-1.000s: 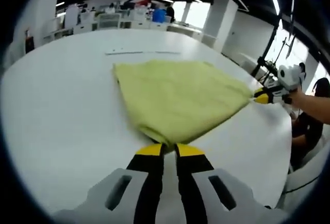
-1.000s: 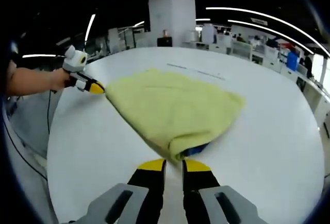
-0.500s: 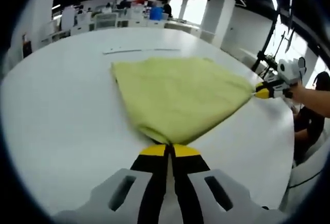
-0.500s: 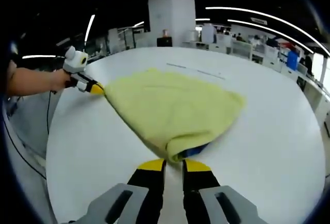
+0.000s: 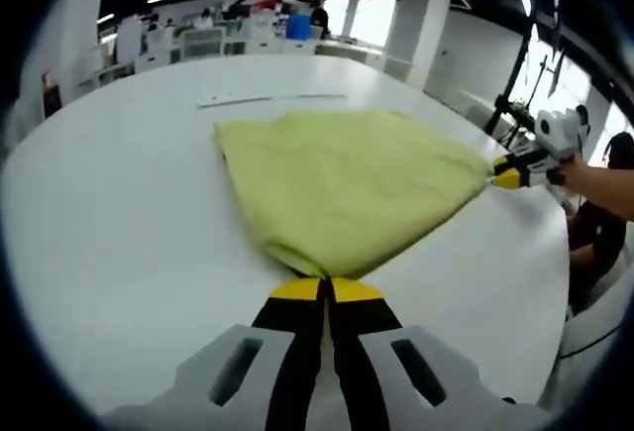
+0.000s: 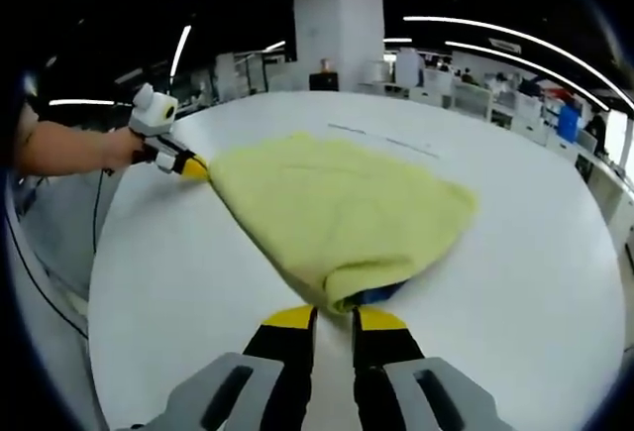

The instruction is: Fold the garment on the visible template until the final outline fits inside the template.

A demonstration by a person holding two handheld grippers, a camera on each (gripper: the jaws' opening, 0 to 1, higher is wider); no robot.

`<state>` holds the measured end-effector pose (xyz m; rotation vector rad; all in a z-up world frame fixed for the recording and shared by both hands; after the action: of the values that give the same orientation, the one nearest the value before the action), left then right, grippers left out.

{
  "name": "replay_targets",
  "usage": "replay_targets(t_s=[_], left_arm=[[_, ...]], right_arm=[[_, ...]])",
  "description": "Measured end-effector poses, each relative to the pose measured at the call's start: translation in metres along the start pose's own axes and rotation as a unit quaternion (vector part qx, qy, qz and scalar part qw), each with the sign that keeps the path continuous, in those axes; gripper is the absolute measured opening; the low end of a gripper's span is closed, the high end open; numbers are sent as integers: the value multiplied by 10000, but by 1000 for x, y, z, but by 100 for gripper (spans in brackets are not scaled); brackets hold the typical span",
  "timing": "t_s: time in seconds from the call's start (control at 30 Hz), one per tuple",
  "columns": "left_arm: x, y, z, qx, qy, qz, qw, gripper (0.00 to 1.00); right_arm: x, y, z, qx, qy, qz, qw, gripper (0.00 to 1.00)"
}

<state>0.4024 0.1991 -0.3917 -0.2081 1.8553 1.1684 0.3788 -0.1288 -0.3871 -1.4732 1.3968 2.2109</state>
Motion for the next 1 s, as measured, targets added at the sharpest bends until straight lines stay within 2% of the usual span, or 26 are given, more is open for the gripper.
replay_targets(t_s=[0.17, 0.37, 0.53, 1.0], left_arm=[[0, 0, 0, -16, 14, -3, 10000, 0], [1, 1, 0, -29, 54, -14, 10000, 0], [1, 1, 0, -49, 61, -21, 10000, 0], [1, 2, 0, -59, 55, -11, 10000, 0]], right_arm=[[-7, 4, -3, 71, 55, -170, 9998, 6], [-6, 6, -3, 128, 136, -155, 9997, 6], [-11, 9, 2, 118, 265, -267, 9992, 3], [-1, -3, 1, 67, 371, 28, 9993, 0]])
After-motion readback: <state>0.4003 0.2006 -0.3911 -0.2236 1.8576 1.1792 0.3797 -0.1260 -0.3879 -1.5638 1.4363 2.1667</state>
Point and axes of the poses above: the point that each gripper's makers call its tool centre point, and the gripper's own axes: y roughly backward along the fingers, z roughly to its left, x roughly out of its underside, the point moved 4 cm from there along y, roughly backward along the fingers, and after that the axes turned 3 degrees about -y, right-handed, at the moved point
